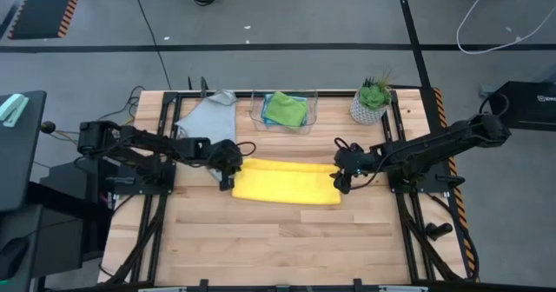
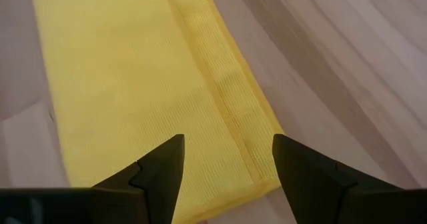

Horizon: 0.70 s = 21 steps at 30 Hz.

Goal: Fold microfiber towels
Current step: Fold the yellow microfiber towel

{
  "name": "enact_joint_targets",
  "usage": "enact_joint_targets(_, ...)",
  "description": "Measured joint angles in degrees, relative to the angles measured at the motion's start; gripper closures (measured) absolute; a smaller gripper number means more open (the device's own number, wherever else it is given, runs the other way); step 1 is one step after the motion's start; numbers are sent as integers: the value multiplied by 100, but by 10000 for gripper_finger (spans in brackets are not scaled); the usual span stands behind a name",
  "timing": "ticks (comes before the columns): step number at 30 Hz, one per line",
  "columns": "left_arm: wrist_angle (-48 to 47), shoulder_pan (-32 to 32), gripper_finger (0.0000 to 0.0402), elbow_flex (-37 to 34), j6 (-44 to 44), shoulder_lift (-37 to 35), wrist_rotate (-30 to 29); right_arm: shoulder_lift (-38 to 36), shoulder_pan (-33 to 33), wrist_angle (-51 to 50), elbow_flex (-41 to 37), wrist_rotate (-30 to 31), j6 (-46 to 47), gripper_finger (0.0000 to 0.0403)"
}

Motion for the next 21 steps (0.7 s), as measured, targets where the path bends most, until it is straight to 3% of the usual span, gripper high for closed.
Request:
enact_joint_targets(9,11,-2,394,108,116,-719,-118,0,-209,-115,-300,-42,513,165)
enact_joint_targets(14,-4,-100,394,106,308,-1155,-256,0,-462,83,-309,-111,-373,164)
enact_joint_targets(21,13,-515,392,106,464,-1553,-706,174,-969,614,-310,-997,-1682,164)
